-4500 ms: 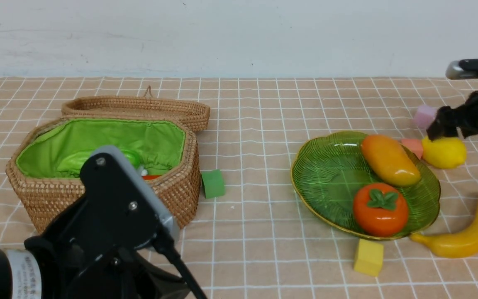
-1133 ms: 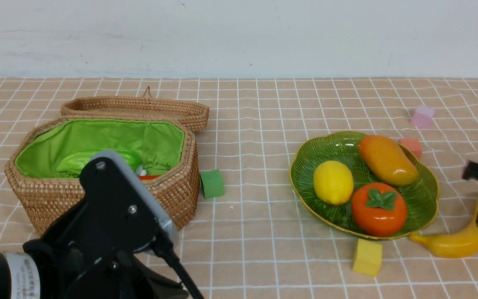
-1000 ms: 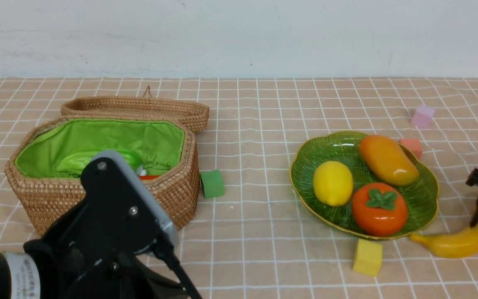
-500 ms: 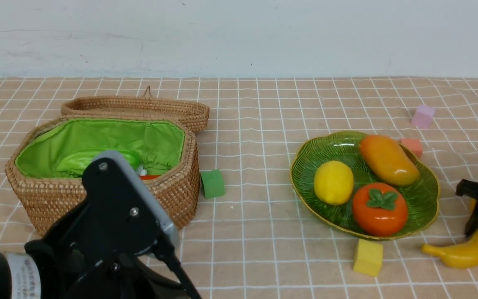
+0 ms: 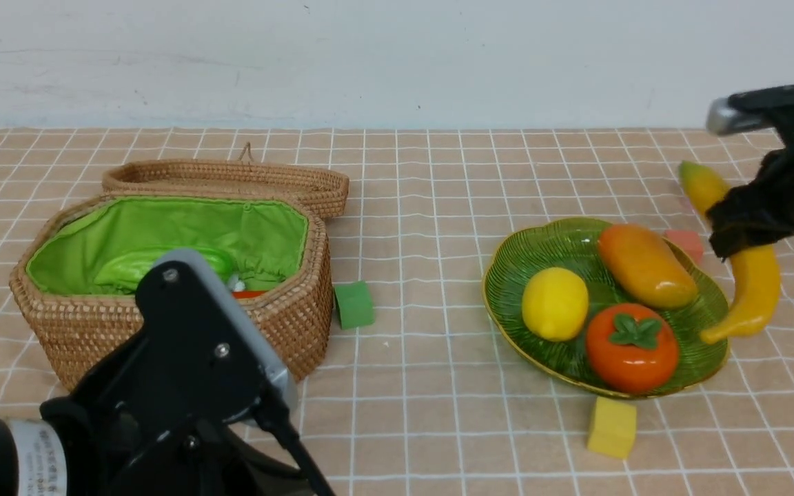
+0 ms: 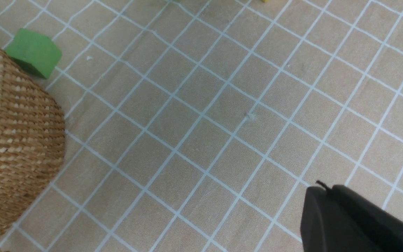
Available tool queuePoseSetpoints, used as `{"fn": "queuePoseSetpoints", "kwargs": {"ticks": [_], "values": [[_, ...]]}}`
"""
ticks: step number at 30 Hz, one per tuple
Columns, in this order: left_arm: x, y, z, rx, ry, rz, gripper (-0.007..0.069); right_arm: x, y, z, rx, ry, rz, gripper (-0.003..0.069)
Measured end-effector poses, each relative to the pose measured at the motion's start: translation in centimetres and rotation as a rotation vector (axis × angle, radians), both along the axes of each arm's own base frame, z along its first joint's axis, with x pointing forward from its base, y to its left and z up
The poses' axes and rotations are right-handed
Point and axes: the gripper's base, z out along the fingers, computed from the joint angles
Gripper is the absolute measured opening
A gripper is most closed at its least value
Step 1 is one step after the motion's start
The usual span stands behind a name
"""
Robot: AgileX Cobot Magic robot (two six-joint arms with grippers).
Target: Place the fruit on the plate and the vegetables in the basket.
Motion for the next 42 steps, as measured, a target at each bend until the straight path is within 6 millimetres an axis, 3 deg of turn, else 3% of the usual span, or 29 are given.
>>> {"fn": "queuePoseSetpoints", "kwargs": {"ticks": [7,10,16,24,26,29,33,36,37,39,42], "values": [[0.0,0.0,0.0,-0.001,-0.001,0.000,-0.0002,1.4,2.1,-0.7,-0.138,-0.084,0.328,0.0325],[0.0,0.0,0.0,-0.006,-0.004,0.000,0.0000,1.8,4.5,-0.6,-0.220,-0.155,0.512,0.0325],[0.0,0.0,0.0,0.003,-0.015,-0.012,0.0000,1.7,7.3,-1.3,-0.292,-0.163,0.660,0.0325],[0.0,0.0,0.1,0.003,-0.016,-0.013,0.0000,1.8,7.1,-1.3,-0.339,-0.145,0.634,0.0361],[0.0,0.0,0.1,0.004,-0.018,-0.015,0.0001,1.6,7.1,-1.3,-0.323,-0.128,0.615,0.0444],[0.0,0.0,0.1,0.004,-0.018,-0.015,0.0001,1.4,7.1,-1.2,-0.311,-0.114,0.605,0.0477],[0.2,-0.1,0.2,-0.001,-0.045,-0.017,0.0001,0.0,6.9,1.1,-0.256,-0.088,0.525,0.0498],[0.2,0.0,0.6,-0.036,-0.072,-0.006,0.0001,-1.5,6.8,3.7,-0.192,-0.085,0.412,0.0454],[-0.1,0.3,1.2,-0.086,-0.094,0.006,-0.0004,-3.2,6.7,5.8,-0.137,-0.070,0.319,0.0393],[-0.9,1.4,1.6,-0.180,-0.123,0.028,-0.0013,-5.4,6.3,8.0,-0.085,-0.029,0.232,0.0272],[-2.9,3.9,1.2,-0.341,-0.169,0.058,-0.0013,-9.3,5.7,9.6,-0.038,0.051,0.152,0.0108]]}}
